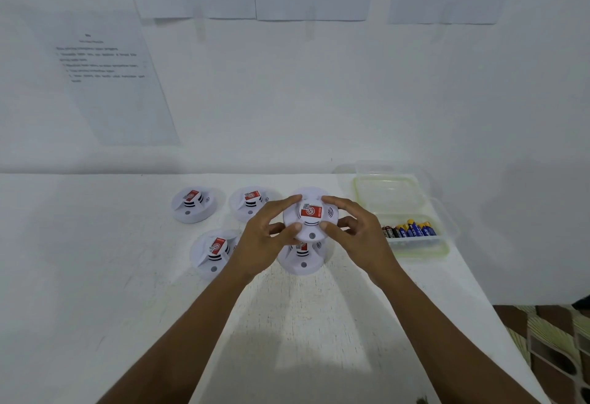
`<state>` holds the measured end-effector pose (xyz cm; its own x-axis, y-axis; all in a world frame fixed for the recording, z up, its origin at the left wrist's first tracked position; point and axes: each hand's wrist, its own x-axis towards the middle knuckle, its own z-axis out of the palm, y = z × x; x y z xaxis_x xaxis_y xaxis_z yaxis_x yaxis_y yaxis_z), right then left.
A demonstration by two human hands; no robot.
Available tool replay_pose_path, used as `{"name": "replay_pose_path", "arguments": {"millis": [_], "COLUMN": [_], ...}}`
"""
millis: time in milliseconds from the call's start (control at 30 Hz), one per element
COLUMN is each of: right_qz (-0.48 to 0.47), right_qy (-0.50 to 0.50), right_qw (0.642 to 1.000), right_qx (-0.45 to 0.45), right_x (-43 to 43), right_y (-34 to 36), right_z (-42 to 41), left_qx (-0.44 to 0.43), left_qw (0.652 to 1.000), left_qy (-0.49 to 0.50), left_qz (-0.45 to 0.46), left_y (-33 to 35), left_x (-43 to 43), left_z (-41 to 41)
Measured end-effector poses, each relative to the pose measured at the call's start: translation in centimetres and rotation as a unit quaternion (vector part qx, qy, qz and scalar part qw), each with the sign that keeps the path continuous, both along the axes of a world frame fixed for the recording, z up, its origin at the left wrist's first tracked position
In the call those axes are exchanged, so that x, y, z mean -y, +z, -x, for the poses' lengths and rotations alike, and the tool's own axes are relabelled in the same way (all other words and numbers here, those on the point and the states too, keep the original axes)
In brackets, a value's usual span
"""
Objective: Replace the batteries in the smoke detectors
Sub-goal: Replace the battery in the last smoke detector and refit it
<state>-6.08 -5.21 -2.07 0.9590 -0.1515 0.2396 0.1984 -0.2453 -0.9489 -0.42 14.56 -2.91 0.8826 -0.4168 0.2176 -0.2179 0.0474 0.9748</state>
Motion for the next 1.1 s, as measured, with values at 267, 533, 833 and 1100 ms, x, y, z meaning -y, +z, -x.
{"name": "replay_pose_path", "arguments": {"millis": [267, 533, 833, 1100], "right_qz": [0.006, 0.014, 0.021, 0.020], "right_qy": [-0.001, 0.002, -0.002, 0.003], "right_qw": [1.000, 1.000, 1.000, 1.000], "right_qx": [-0.001, -0.005, -0.016, -0.023], "right_x": [0.0, 0.0, 0.0, 0.1], "right_y": [0.2, 0.4, 0.3, 0.2], "right_z": [-0.3, -0.7, -1.1, -1.8], "left_qx": [0.002, 0.008, 0.007, 0.007], "left_qw": [1.000, 1.000, 1.000, 0.999], "left_qy": [0.006, 0.001, 0.004, 0.004], "left_qz": [-0.004, -0.008, -0.025, -0.039], "left_y": [0.1, 0.5, 0.5, 0.5], "left_x": [0.1, 0.2, 0.2, 0.0], "left_z": [-0.2, -0.4, -0.7, -1.4]}}
